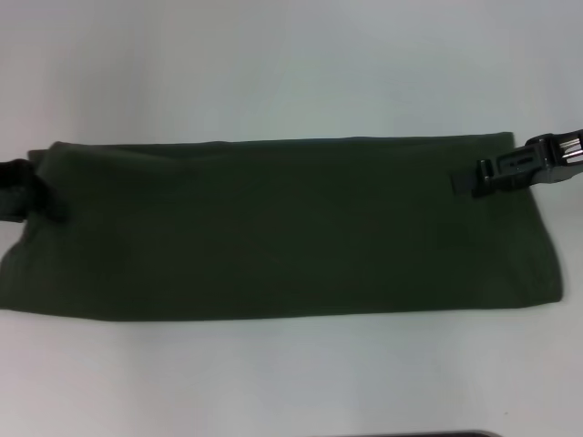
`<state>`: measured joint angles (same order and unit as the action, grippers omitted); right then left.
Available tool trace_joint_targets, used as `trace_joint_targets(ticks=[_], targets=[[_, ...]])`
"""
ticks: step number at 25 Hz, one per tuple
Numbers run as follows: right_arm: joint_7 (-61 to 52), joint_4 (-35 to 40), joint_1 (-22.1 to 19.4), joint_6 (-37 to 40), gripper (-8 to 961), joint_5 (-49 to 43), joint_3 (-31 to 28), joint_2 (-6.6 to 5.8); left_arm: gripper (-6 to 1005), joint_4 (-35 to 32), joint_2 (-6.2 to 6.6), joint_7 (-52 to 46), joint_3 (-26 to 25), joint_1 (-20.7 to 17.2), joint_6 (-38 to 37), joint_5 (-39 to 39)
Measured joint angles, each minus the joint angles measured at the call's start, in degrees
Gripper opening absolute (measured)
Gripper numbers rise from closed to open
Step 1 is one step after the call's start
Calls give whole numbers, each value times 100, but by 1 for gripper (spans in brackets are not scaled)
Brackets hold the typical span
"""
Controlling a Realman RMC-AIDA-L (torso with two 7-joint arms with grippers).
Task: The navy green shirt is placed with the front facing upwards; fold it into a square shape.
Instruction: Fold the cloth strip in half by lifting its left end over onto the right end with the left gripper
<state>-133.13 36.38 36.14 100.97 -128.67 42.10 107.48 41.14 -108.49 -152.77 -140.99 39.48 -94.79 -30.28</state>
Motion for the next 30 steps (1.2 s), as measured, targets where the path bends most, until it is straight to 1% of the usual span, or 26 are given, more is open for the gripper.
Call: trace_joint_targets(ticks=[1,2,4,5,8,10,14,17,20,22,26,30], targets=[[-6,0,2,-2,806,0,0,-4,80,0,129,-42,-36,-50,-6,10],[-13,0,4,-4,806,0,0,-9,80,0,129,-42,-36,-50,-6,10],[-17,0,7,-5,806,0,0,-28,80,3,242,-119,-42,-89,-3,15],[-17,0,7,-7,806,0,0,-36,80,4,270,-137,-48,-97,-2,16],[-28,0,3,-27,806,0,0,-58,79,18,315,-169,-84,-109,-19,18],[-41,0,2,-35,806,0,0,-63,79,29,306,-166,-92,-110,-72,17],[-46,0,4,-34,806,0,0,-60,79,27,229,-107,-92,-65,-251,-26],[-46,-3,27,-32,806,0,16,-30,78,60,154,-42,-91,-25,-437,-60],[-43,-44,104,-12,806,9,55,20,78,62,139,-22,-96,14,-518,-139],[-46,-69,187,28,807,57,54,108,78,62,149,-20,-96,31,-520,-170],[-16,-132,522,219,790,133,115,494,78,62,196,-21,-158,44,-482,-179],[118,-360,1002,172,773,107,434,881,78,97,224,-15,-241,43,-460,-182]])
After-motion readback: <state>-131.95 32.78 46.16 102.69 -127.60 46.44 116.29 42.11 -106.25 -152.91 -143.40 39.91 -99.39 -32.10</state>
